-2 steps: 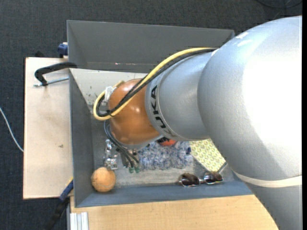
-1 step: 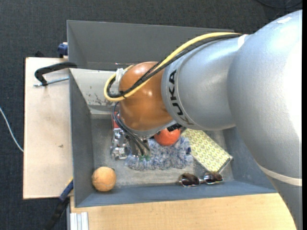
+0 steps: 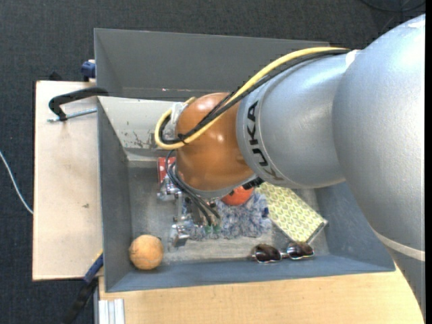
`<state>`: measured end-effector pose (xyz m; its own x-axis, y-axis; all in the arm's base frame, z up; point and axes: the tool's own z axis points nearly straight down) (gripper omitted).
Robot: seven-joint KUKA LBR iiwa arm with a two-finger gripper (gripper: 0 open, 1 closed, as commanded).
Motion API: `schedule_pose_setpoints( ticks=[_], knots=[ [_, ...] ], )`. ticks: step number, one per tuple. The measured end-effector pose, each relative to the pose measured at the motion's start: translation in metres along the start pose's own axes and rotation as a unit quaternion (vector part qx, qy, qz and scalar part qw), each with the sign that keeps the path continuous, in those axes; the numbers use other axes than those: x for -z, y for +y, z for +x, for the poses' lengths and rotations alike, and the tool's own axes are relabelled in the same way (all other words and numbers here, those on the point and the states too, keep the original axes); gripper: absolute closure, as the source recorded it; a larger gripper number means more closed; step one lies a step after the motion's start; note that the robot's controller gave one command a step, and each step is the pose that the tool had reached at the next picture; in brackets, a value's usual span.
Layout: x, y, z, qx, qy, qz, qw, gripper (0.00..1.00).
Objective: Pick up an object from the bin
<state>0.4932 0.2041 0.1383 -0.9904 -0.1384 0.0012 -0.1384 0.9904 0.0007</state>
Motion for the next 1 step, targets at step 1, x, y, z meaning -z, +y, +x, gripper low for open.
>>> schedule_pose_setpoints(
  ticks=[1],
  knots=[
    [0.0007,-0.0001,-0.0005,0.0,-0.0008,0.0,1.0,0.0]
  ],
)
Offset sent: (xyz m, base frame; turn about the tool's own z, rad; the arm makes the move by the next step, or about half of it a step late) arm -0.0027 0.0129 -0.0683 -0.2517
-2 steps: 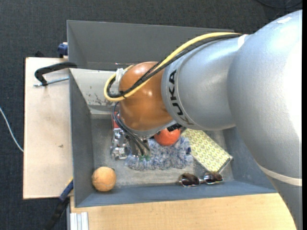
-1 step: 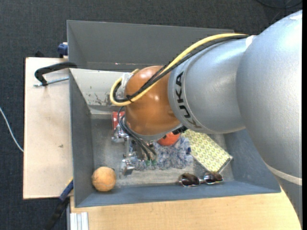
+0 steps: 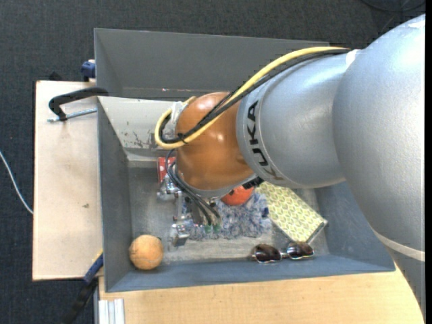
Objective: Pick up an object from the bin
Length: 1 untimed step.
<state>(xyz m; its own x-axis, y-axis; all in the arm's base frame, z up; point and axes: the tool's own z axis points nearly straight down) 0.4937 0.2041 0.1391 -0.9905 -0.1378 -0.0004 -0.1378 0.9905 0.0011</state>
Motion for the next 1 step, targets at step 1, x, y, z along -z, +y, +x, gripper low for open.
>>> schedule_pose_setpoints(
  ticks=[1],
  knots=[
    [-0.0665,0.0122,-0.0001,0.125,0.0003,0.002,0.9922,1.0]
  ],
)
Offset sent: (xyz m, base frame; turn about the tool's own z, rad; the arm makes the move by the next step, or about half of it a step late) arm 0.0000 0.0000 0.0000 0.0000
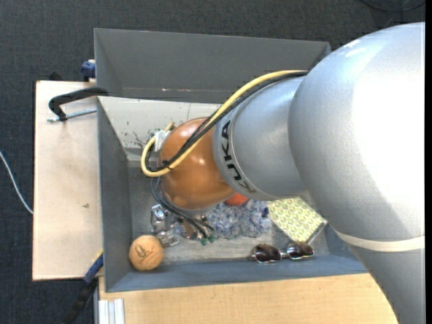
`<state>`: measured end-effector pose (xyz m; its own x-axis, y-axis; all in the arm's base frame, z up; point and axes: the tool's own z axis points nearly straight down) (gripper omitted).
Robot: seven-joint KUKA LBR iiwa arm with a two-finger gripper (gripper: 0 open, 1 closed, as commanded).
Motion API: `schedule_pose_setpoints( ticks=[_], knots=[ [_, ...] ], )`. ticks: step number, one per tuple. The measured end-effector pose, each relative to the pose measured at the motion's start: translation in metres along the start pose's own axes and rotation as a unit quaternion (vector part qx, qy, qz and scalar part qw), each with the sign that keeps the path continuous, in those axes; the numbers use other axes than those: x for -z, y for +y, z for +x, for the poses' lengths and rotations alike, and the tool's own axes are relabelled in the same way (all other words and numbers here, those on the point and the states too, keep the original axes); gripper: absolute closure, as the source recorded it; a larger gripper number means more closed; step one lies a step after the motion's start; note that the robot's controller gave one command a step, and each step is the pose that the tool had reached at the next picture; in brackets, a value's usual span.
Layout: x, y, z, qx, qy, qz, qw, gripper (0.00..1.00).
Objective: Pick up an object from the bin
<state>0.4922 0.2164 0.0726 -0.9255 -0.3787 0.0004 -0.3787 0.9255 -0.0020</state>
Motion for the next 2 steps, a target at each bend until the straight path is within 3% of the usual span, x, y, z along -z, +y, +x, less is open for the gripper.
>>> schedule_pose_setpoints(
  ticks=[1,2],
  knots=[
    [0.0,0.0,0.0,0.0,-0.0001,0.0,1.0,1.0],
    [0.145,-0.002,-0.011,0.064,-0.0034,-0.001,0.998,1.0]
  ],
)
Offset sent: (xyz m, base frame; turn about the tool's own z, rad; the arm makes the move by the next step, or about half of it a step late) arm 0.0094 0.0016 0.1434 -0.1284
